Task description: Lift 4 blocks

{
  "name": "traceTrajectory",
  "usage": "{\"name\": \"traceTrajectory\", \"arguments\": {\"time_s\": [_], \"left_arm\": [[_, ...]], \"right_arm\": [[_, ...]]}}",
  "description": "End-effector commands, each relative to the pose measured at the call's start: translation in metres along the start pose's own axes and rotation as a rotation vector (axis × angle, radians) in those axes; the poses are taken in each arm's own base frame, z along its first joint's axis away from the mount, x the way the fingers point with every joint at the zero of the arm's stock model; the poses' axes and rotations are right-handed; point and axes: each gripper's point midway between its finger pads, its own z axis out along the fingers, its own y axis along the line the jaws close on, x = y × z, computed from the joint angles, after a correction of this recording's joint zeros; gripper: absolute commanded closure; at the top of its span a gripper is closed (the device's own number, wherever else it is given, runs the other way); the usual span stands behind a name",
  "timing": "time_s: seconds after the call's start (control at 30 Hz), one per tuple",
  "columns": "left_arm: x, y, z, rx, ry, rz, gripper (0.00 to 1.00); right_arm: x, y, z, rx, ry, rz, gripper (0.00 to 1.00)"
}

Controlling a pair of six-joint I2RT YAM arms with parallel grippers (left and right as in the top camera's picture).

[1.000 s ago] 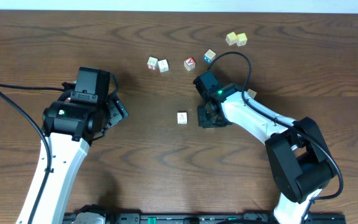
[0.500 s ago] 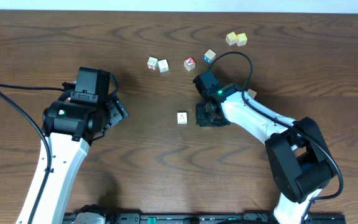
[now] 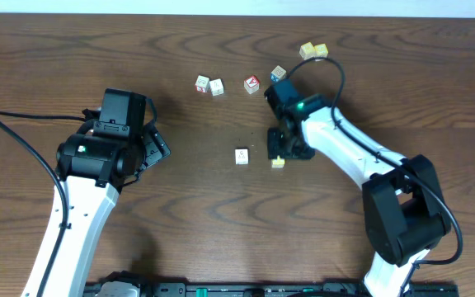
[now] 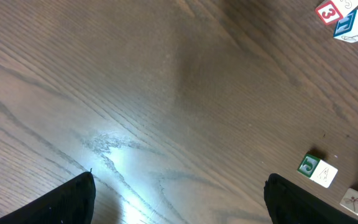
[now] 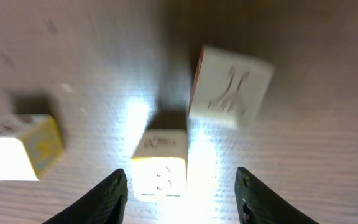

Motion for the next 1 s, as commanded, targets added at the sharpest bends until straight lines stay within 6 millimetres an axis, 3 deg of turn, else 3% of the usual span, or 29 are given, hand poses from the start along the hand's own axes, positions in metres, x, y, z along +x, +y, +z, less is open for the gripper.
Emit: {"name": "traceTrajectory", "arguments": {"time_s": [0.0, 0.33, 0.77, 0.87, 0.97], "left_arm": [[-0.004, 0.001, -0.002, -0.008, -0.013, -0.017, 0.13], [-0.004, 0.001, -0.002, -0.008, -0.013, -0.017, 0.13], [-0.004, 0.001, -0.002, -0.008, -0.013, -0.017, 0.13], [-0.004, 0.001, -0.002, -0.008, -0.013, -0.017, 0.13], [-0.004, 0.001, -0.002, -0.008, -0.013, -0.017, 0.13]], "right_arm": [[-0.022, -0.005, -0.010, -0.002, -0.045, 0.010, 0.46], [-0.045, -0.018, -0.002, -0.003, -0.121, 0.055, 0.38], [-0.039, -0.025, 0.039, 0.046, -0.061, 0.072, 0.39], [-0.037, -0.026, 0.044, 0.053, -0.050, 0.072, 0.44], [-0.038, -0.029, 0.044, 0.064, -0.053, 0.074, 0.56]]}}
